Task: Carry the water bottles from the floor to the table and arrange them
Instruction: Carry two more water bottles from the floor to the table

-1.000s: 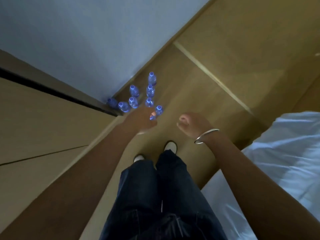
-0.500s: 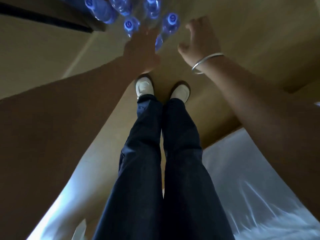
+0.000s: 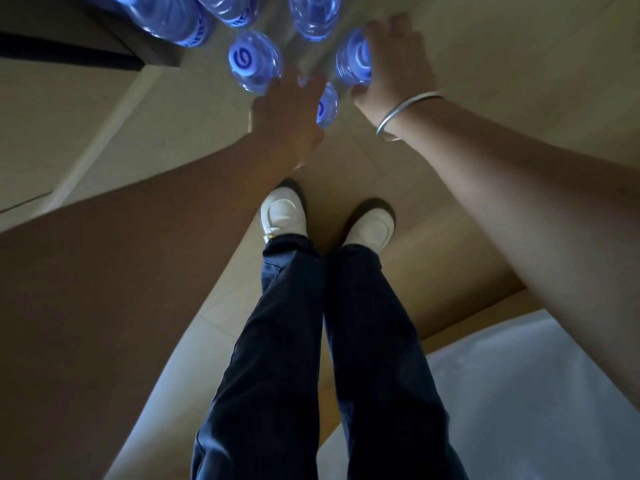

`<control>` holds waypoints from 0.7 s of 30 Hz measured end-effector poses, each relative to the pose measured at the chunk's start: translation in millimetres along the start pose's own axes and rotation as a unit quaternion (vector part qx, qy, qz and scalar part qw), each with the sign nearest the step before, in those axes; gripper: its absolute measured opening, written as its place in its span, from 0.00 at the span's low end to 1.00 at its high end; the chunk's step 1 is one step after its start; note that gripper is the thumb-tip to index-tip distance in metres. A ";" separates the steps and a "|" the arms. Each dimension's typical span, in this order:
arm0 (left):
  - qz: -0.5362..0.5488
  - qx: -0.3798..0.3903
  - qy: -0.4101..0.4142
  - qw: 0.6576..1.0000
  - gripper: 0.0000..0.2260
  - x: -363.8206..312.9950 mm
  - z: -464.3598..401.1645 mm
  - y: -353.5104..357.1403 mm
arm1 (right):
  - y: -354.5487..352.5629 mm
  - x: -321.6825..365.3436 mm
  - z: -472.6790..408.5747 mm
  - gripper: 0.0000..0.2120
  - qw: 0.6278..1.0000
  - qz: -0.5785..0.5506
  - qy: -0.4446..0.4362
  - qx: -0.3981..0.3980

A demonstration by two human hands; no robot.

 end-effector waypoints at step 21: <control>-0.040 -0.029 -0.003 0.999 0.18 -29.1 17.3 -21.4 | -24.9 -5.8 24.5 0.14 0.998 0.034 -0.008 -0.052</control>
Point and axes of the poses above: each hand's wrist, its own z-axis away from the middle knuckle, its own y-axis out of the palm, x = y × z, the point moved 4 cm from there along -z, towards the middle knuckle, and after that the axes turned 10 degrees about y, right-handed, at the moved point
